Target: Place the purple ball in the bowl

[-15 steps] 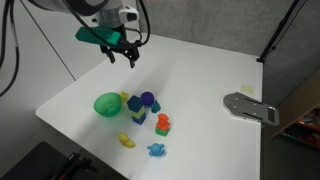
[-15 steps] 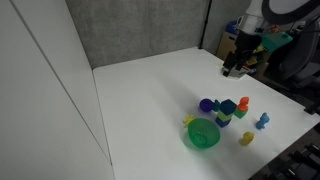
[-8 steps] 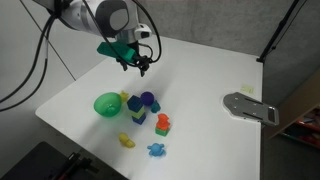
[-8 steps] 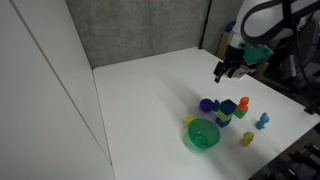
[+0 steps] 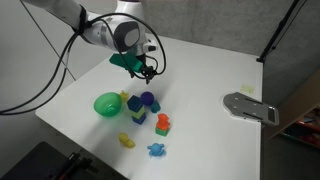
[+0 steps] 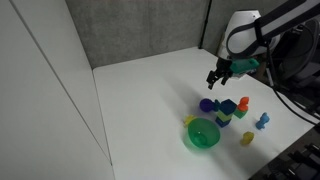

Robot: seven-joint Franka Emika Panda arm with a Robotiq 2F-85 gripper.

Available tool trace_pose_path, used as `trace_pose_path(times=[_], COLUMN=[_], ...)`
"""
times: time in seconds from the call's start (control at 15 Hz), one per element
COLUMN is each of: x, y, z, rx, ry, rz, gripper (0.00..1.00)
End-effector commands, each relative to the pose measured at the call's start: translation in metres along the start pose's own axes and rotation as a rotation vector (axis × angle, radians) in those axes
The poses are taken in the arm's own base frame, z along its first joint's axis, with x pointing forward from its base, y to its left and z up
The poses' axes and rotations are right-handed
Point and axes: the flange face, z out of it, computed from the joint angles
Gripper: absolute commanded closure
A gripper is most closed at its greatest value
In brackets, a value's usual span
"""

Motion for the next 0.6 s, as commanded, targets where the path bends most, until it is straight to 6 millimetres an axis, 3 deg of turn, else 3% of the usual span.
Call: trace_pose_path(times=[0.0,0.53], x=[0.016,0.029], y=[0.002,0.008], z=[0.021,0.074], rx=[-0.008,-0.032], ry=[-0.007,-0.041], rz=[0.037,0.047], gripper=[0.00,0.00])
